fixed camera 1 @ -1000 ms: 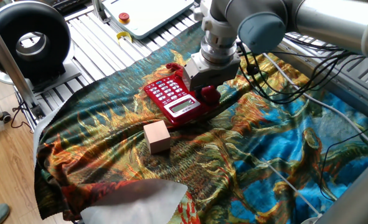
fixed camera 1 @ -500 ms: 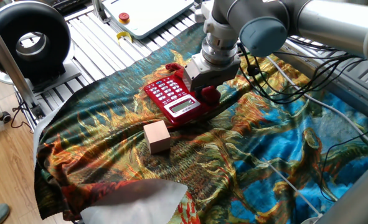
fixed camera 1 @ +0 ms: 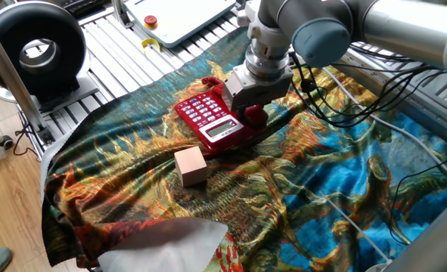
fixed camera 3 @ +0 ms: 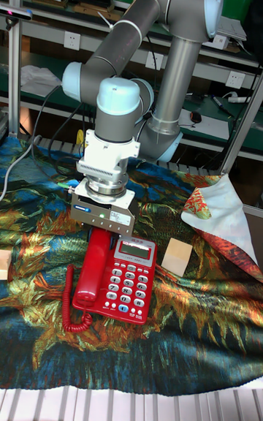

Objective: Place the handset of the telephone on the corresponding phone cradle

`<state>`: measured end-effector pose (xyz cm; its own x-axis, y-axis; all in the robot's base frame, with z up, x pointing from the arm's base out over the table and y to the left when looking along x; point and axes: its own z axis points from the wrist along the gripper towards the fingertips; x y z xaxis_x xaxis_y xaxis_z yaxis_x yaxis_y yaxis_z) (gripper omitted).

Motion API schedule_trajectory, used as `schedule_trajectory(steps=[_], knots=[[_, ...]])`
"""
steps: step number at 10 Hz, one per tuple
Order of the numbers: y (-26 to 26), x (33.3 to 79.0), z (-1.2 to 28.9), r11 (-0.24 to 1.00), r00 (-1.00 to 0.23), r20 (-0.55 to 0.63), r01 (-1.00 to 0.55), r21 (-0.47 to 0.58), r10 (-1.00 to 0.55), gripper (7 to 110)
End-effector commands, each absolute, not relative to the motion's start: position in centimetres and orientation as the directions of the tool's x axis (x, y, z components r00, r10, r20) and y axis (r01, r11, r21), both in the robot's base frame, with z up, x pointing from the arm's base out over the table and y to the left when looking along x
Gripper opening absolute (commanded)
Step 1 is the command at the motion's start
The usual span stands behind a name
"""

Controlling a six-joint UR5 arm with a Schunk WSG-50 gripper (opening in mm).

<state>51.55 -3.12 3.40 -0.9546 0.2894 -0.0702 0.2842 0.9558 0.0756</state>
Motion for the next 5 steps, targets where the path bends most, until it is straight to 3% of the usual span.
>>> schedule_trajectory(steps=[1, 4, 5], knots=[[-2.69, 51.89, 3.42, 0.958, -0.959, -0.078, 0.264, 0.110, 0.273, 7], [-3.13, 52.18, 3.07, 0.968, -0.968, -0.106, 0.211, 0.135, 0.226, 7], [-3.38, 52.17, 3.00, 0.971, -0.971, -0.112, 0.197, 0.135, 0.213, 22]])
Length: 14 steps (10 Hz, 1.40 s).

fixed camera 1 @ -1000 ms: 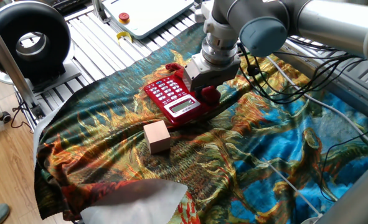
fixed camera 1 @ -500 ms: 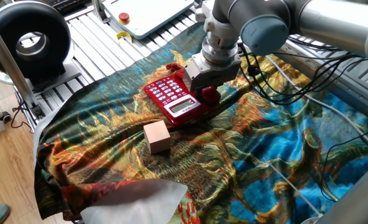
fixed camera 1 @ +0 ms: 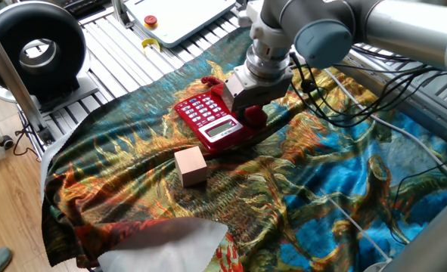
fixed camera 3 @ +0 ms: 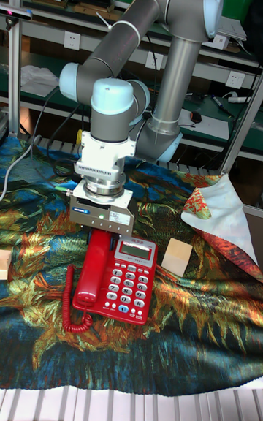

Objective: Place the handset of the telephone on the corresponding phone cradle

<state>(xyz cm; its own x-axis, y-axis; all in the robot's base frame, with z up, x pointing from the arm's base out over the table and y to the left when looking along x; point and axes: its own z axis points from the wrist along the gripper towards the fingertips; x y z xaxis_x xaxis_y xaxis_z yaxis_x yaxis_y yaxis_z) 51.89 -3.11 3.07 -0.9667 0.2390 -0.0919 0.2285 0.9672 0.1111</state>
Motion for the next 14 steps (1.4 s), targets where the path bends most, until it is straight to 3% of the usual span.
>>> schedule_trajectory(steps=[1, 3, 4, 7, 14], knots=[[-3.6, 52.1, 3.0, 0.973, -0.971, -0.115, 0.193, 0.128, 0.208, 22], [-3.8, 52.1, 3.1, 0.975, -0.972, -0.119, 0.190, 0.113, 0.203, 22], [-4.0, 52.0, 3.2, 0.978, -0.974, -0.117, 0.184, 0.096, 0.195, 44], [-5.7, 51.5, 3.3, 0.993, -0.987, -0.108, 0.119, -0.006, 0.117, 44], [-4.3, 52.2, 4.1, 0.983, -0.978, -0.111, 0.169, 0.067, 0.176, 44]])
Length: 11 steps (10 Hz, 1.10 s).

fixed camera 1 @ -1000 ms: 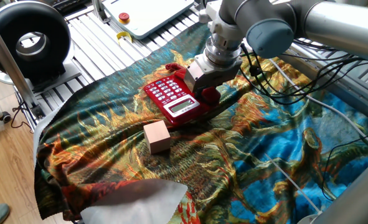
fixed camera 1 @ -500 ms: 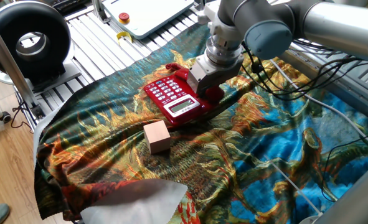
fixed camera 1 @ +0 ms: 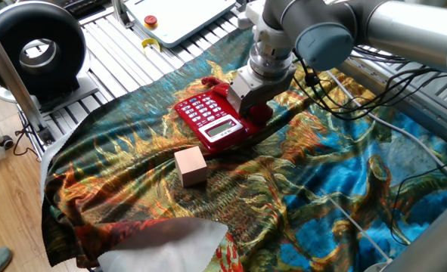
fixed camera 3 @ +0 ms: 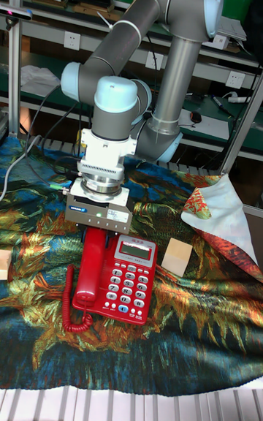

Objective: Place the handset of the telephone on the corresponding phone cradle

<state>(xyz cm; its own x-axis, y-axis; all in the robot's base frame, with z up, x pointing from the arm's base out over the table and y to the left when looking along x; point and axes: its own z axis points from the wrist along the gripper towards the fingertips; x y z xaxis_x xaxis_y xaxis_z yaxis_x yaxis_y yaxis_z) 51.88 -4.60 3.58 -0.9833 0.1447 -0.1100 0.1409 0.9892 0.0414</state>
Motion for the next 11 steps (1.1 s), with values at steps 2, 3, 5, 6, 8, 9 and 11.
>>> schedule_trajectory(steps=[2, 3, 5, 6, 8, 9, 11], knots=[[-4.38, 52.47, 4.14, 0.981, -0.974, -0.119, 0.184, 0.067, 0.191, 44], [-4.37, 52.60, 4.17, 0.978, -0.972, -0.123, 0.194, 0.069, 0.202, 44], [-4.00, 52.80, 4.29, 0.970, -0.964, -0.123, 0.228, 0.082, 0.237, 44], [-4.11, 52.98, 4.35, 0.966, -0.958, -0.130, 0.246, 0.079, 0.254, 44], [-3.72, 52.97, 4.53, 0.962, -0.955, -0.124, 0.261, 0.076, 0.269, 44], [-3.60, 52.96, 4.56, 0.962, -0.955, -0.122, 0.261, 0.077, 0.269, 44], [-3.40, 52.88, 4.53, 0.964, -0.958, -0.119, 0.254, 0.082, 0.262, 44]])
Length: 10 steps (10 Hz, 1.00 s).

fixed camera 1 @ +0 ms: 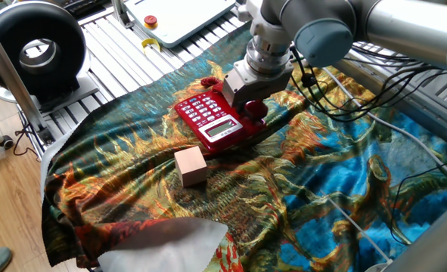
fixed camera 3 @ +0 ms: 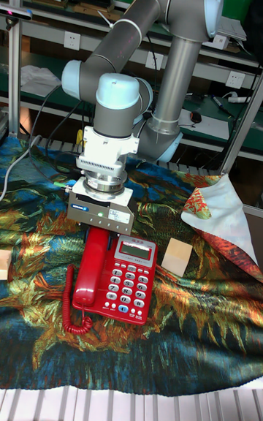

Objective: Place the handset of the telephone on the corresponding phone cradle

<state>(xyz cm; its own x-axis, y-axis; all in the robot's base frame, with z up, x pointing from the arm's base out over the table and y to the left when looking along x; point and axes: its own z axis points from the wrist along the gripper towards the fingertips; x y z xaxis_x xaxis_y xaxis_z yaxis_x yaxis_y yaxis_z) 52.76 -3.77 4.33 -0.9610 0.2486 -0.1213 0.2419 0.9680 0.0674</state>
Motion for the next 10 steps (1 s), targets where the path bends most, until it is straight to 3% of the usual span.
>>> schedule_trajectory(steps=[1, 5, 6, 10], knots=[[-3.26, 52.87, 4.53, 0.964, -0.958, -0.118, 0.252, 0.086, 0.261, 44], [-2.79, 53.06, 4.51, 0.976, -0.970, -0.131, 0.194, 0.099, 0.206, 44], [-2.76, 53.05, 4.52, 0.976, -0.970, -0.131, 0.191, 0.100, 0.203, 66], [-2.59, 53.17, 4.68, 0.977, -0.971, -0.136, 0.182, 0.109, 0.196, 66]])
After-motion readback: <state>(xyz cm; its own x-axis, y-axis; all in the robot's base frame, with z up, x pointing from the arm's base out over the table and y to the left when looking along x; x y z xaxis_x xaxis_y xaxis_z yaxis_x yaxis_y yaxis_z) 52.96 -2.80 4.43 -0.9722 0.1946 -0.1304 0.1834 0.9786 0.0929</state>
